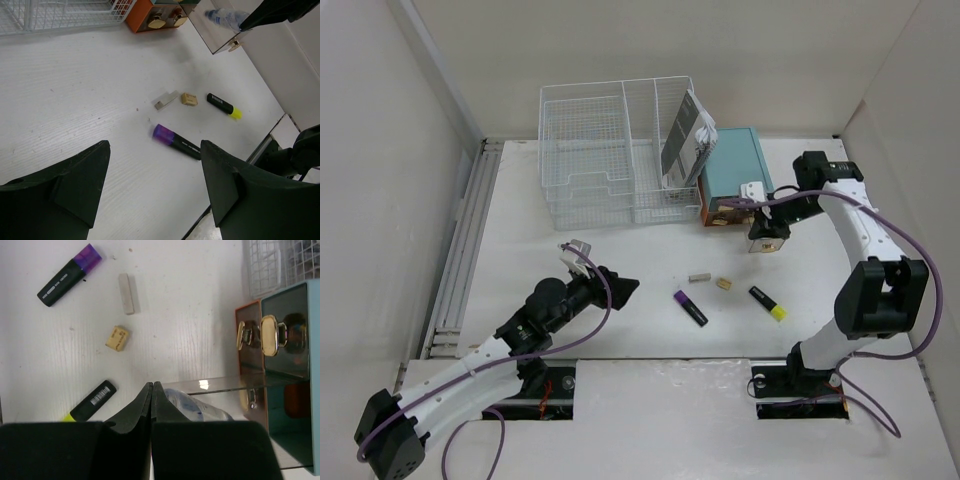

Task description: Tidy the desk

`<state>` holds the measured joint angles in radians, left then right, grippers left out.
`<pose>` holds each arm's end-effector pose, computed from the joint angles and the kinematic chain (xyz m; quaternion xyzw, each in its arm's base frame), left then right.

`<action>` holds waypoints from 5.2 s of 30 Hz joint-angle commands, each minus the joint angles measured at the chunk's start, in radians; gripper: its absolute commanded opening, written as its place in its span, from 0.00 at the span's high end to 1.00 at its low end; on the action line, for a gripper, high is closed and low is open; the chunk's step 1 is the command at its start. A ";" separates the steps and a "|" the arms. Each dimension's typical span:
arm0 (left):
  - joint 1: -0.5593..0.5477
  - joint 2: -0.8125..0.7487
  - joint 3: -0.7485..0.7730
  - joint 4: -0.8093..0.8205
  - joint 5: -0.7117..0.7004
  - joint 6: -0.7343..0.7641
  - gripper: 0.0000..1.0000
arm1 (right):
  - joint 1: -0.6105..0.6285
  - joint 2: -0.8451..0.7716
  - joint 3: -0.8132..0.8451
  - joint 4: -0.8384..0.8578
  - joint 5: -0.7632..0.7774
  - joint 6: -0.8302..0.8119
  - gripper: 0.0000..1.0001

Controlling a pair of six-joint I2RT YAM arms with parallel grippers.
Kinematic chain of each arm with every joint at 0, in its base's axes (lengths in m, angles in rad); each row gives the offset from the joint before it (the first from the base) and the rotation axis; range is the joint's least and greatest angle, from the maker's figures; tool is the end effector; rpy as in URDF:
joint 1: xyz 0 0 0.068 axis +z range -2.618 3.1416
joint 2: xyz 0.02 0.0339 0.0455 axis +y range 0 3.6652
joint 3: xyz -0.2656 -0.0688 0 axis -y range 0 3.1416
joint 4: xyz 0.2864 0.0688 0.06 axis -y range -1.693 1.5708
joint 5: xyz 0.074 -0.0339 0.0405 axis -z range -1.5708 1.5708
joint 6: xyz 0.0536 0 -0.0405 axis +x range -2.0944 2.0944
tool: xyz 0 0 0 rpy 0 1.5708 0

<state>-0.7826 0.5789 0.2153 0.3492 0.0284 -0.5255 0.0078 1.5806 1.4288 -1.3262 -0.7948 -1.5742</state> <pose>0.1509 -0.1522 0.2112 0.1012 0.7050 -0.4351 0.5509 0.3248 0.0408 0.2840 -0.6676 0.6349 0.2438 0.3031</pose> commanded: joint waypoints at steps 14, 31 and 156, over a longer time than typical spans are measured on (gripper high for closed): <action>0.005 -0.028 0.010 0.033 -0.005 -0.001 0.31 | -0.006 -0.045 0.057 -0.020 -0.075 0.013 1.00; 0.005 -0.030 0.010 0.024 -0.005 -0.001 0.31 | 0.054 -0.031 -0.047 -0.057 0.198 -0.038 1.00; -0.147 1.767 1.106 0.597 -0.507 -0.843 0.80 | -0.072 -0.768 -0.419 1.121 0.371 1.596 1.00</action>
<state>-0.9279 2.3425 1.3136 0.9142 -0.4110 -1.3663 -0.0597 0.8249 1.0145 -0.2684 -0.4263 0.0013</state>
